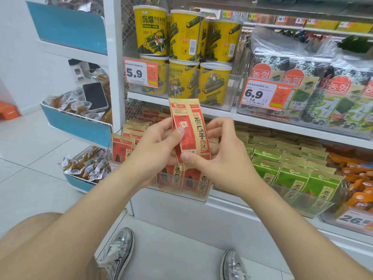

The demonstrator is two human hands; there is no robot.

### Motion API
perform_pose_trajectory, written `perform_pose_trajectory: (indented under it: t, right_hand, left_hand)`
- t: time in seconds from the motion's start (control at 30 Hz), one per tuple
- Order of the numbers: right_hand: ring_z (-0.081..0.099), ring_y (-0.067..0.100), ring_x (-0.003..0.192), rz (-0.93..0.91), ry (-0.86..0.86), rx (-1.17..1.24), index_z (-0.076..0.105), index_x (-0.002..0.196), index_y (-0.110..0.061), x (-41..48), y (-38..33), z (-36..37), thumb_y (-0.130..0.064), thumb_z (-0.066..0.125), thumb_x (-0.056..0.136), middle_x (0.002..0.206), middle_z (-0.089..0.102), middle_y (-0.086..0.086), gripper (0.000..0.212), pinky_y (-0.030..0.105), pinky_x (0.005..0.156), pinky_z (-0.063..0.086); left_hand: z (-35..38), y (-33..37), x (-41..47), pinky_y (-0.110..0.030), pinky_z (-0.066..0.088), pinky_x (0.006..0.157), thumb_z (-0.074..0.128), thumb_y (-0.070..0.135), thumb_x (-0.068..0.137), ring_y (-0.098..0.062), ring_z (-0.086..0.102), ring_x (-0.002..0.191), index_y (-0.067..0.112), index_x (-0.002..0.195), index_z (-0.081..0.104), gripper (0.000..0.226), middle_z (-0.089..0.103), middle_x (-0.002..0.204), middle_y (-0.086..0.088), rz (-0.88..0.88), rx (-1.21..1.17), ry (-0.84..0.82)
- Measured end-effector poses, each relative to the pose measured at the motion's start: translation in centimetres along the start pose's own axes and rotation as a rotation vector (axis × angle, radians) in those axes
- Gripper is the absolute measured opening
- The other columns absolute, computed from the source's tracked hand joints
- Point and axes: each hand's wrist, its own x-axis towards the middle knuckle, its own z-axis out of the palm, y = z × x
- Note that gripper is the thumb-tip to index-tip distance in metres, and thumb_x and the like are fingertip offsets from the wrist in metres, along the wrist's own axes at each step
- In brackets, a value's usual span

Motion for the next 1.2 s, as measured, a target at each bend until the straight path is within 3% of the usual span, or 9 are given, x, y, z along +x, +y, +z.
perform_pose_trajectory:
  t: [0.1, 0.17, 0.33, 0.5, 0.67, 0.8, 0.97, 1.1, 1.2]
  right_hand:
    - [0.071, 0.001, 0.104, 0.096, -0.074, 0.075, 0.023, 0.153, -0.041, 0.1, -0.3, -0.2, -0.049, 0.094, 0.076, 0.113, 0.061, -0.027, 0.105, 0.033, 0.094, 0.059]
    - [0.068, -0.005, 0.111, 0.086, -0.119, 0.093, 0.024, 0.158, -0.039, 0.1, -0.2, -0.1, -0.044, 0.094, 0.079, 0.116, 0.064, -0.032, 0.106, 0.031, 0.101, 0.057]
    - [0.072, -0.007, 0.098, 0.029, -0.065, 0.074, 0.030, 0.156, -0.035, -0.2, -0.4, 0.5, -0.038, 0.091, 0.080, 0.109, 0.072, -0.027, 0.097, 0.014, 0.080, 0.057]
    - [0.073, 0.011, 0.101, -0.026, -0.005, -0.023, 0.018, 0.155, -0.035, -0.6, -0.1, 1.9, -0.047, 0.087, 0.071, 0.115, 0.072, -0.013, 0.109, 0.040, 0.083, 0.063]
    - [0.073, 0.001, 0.096, -0.017, -0.029, 0.073, 0.039, 0.139, -0.035, -0.3, -0.1, 1.9, -0.044, 0.085, 0.086, 0.109, 0.075, -0.021, 0.070, 0.036, 0.084, 0.063]
    - [0.077, 0.014, 0.095, 0.041, 0.100, 0.292, 0.069, 0.118, -0.028, 0.7, -0.2, 1.7, -0.041, 0.064, 0.101, 0.106, 0.080, -0.011, 0.022, 0.051, 0.085, 0.063]
    - [0.079, 0.022, 0.088, 0.112, 0.106, 0.442, 0.076, 0.106, -0.022, 1.1, -0.6, 1.3, -0.012, 0.066, 0.104, 0.093, 0.082, 0.005, 0.015, 0.034, 0.069, 0.062]
    - [0.079, 0.027, 0.082, 0.130, 0.139, 0.390, 0.075, 0.088, -0.020, 1.4, -0.2, 1.7, -0.009, 0.069, 0.101, 0.085, 0.081, 0.005, 0.018, 0.043, 0.073, 0.063]
    - [0.078, 0.032, 0.084, 0.093, 0.165, 0.347, 0.074, 0.084, -0.019, 1.5, -0.1, 2.1, -0.022, 0.069, 0.101, 0.084, 0.080, 0.005, 0.018, 0.055, 0.079, 0.063]
  left_hand:
    - [0.2, -0.1, -0.1, -0.057, 0.063, 0.093, 0.041, 0.016, 0.117, -0.026, 0.077, 0.115, 0.024, 0.142, 0.062, 0.034, 0.079, 0.124, -0.004, -0.015, 0.037, -0.063]
    - [0.2, -0.2, -0.2, -0.057, 0.063, 0.095, 0.040, 0.015, 0.118, -0.026, 0.077, 0.115, 0.025, 0.142, 0.063, 0.035, 0.079, 0.124, -0.004, -0.024, 0.049, -0.084]
    - [0.5, -0.1, -0.4, -0.052, 0.063, 0.095, 0.043, 0.016, 0.117, -0.023, 0.077, 0.113, 0.027, 0.144, 0.062, 0.035, 0.080, 0.123, -0.001, 0.003, 0.072, -0.085]
    - [1.3, -0.5, -0.4, -0.032, 0.065, 0.085, 0.048, 0.024, 0.114, -0.022, 0.080, 0.105, 0.019, 0.135, 0.067, 0.029, 0.082, 0.115, -0.003, 0.057, 0.045, -0.010]
    - [2.0, -0.4, -0.5, -0.018, 0.059, 0.066, 0.037, 0.036, 0.117, -0.009, 0.080, 0.089, 0.017, 0.121, 0.074, 0.042, 0.083, 0.099, 0.005, 0.052, 0.008, 0.209]
    - [2.0, -0.5, -0.3, -0.029, 0.064, 0.071, 0.034, 0.042, 0.117, -0.014, 0.079, 0.087, 0.022, 0.107, 0.076, 0.047, 0.082, 0.094, 0.003, 0.072, 0.126, 0.270]
    - [1.6, -1.1, -0.1, -0.034, 0.062, 0.071, 0.048, 0.032, 0.114, -0.011, 0.078, 0.085, 0.025, 0.127, 0.058, 0.017, 0.079, 0.097, 0.004, 0.156, 0.245, 0.323]
    - [1.3, -1.3, 0.1, -0.039, 0.064, 0.081, 0.059, 0.019, 0.109, -0.006, 0.072, 0.093, 0.031, 0.124, 0.051, 0.020, 0.071, 0.109, 0.010, 0.236, 0.384, 0.367]
    - [1.2, -1.1, 0.0, -0.040, 0.064, 0.082, 0.068, 0.027, 0.104, -0.005, 0.071, 0.093, 0.032, 0.120, 0.054, 0.022, 0.068, 0.112, 0.013, 0.225, 0.383, 0.346]
